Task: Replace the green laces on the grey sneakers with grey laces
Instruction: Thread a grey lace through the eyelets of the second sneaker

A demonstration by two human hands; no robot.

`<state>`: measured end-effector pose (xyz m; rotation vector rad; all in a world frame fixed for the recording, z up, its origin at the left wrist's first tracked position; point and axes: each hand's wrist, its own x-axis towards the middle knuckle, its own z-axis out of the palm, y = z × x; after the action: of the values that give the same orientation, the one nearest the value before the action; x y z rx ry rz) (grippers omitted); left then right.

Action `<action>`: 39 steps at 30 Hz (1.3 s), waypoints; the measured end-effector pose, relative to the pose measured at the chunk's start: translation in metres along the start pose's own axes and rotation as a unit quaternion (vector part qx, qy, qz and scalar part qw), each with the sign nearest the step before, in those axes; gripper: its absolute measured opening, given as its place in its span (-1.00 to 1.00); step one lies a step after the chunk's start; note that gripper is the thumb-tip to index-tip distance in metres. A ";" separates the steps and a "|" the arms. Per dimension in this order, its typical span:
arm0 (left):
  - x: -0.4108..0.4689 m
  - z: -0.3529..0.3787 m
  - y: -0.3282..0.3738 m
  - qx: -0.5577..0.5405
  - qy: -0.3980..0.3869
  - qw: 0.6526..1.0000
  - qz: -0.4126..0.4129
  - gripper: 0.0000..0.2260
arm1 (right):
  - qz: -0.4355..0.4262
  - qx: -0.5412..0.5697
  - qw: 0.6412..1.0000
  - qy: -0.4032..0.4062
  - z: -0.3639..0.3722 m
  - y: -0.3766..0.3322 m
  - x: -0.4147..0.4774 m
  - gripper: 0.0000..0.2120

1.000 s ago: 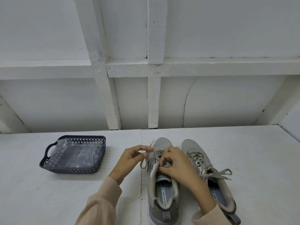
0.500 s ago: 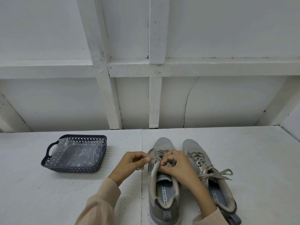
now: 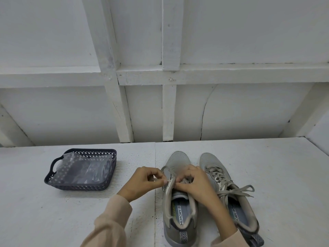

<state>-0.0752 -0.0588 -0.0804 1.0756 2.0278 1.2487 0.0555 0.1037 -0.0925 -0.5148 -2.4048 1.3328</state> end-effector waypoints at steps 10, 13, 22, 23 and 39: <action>0.002 -0.009 0.013 0.144 -0.008 0.985 0.090 -0.98 | 0.002 0.013 1.000 -0.007 0.001 0.001 0.001 -0.82; 0.006 -0.010 0.020 0.183 -0.026 0.978 0.101 -0.98 | 0.002 0.012 1.000 -0.017 0.000 0.002 0.000 -0.79; 0.019 -0.017 0.035 0.309 -0.095 0.937 0.131 -0.92 | 0.006 0.014 0.999 -0.037 -0.003 -0.003 0.000 -0.90; 0.020 -0.016 0.038 0.321 -0.103 0.932 0.133 -0.92 | 0.007 0.015 0.999 -0.036 -0.002 -0.002 0.000 -0.91; 0.017 -0.007 0.031 0.159 -0.064 0.980 0.101 -0.89 | 0.011 0.051 0.997 -0.053 -0.009 -0.003 -0.004 -0.86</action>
<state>-0.0792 -0.0397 -0.0500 1.5042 2.1054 0.9366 0.0623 0.1073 -0.0858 -0.4549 -2.4060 1.5185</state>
